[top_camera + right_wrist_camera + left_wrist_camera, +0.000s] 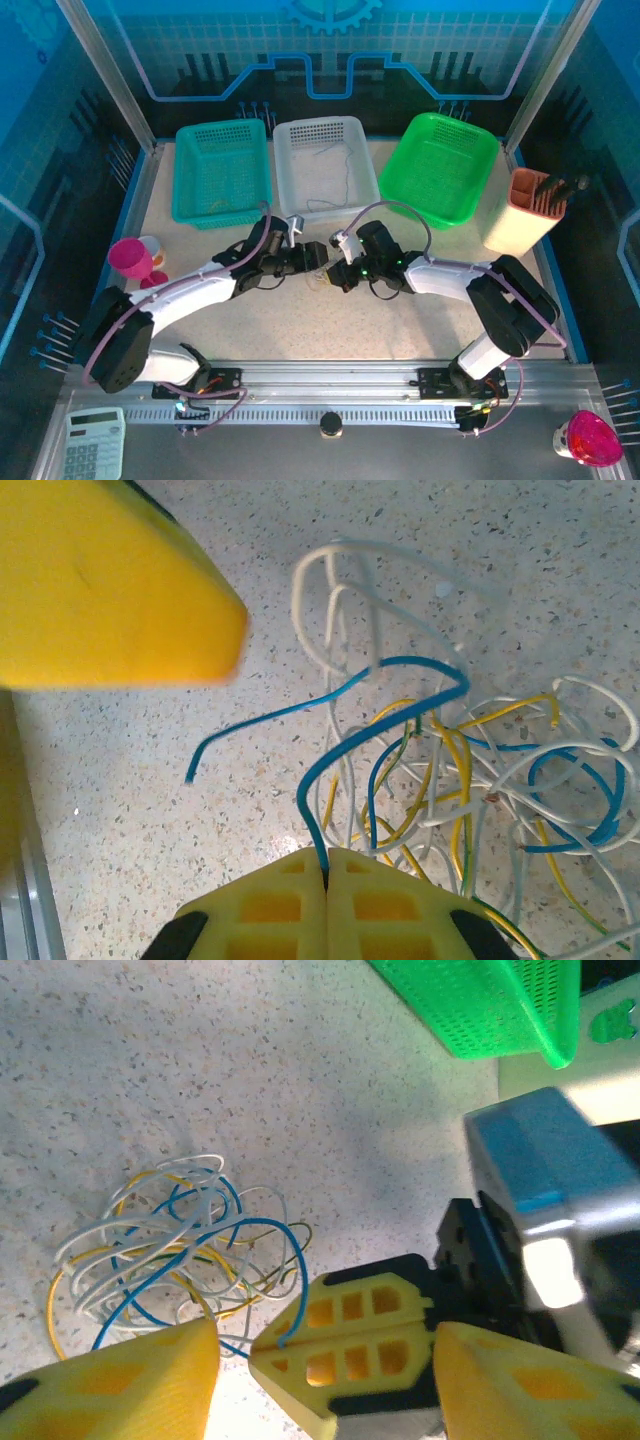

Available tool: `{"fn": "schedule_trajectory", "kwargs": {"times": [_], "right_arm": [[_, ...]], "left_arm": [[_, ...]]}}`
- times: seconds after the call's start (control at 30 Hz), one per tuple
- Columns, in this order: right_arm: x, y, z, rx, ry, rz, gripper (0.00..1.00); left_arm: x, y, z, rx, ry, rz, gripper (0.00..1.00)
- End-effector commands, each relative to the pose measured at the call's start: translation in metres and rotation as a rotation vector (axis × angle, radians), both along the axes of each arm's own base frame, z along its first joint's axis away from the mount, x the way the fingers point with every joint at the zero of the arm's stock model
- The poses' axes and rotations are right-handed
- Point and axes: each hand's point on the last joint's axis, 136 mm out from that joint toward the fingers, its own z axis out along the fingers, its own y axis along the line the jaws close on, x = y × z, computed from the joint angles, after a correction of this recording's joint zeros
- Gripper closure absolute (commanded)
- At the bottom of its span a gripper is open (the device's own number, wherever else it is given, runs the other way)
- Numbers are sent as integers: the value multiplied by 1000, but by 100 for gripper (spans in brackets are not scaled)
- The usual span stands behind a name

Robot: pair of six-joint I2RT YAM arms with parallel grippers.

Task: Untangle the cables

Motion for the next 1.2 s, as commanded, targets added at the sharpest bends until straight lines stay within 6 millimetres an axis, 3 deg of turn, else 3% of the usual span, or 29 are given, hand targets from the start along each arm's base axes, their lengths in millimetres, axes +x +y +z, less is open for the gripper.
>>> {"fn": "schedule_trajectory", "kwargs": {"times": [0.0,0.1,0.27,0.47,0.83,1.17], "right_arm": [[6,0,0,20,12,-14,100],[6,1,0,27,20,-17,100],[7,2,1,32,23,-21,100],[7,2,-2,27,30,-23,100],[7,2,-2,28,31,-20,100],[6,3,-1,35,33,-16,100]], "left_arm": [[3,21,27,-22,-46,88,23],[-3,47,21,-23,-8,193,13],[-19,69,-11,-50,94,290,13],[-27,53,-35,-148,165,270,29],[-18,26,-45,-136,172,229,39],[-12,15,-49,-152,174,223,48]]}}
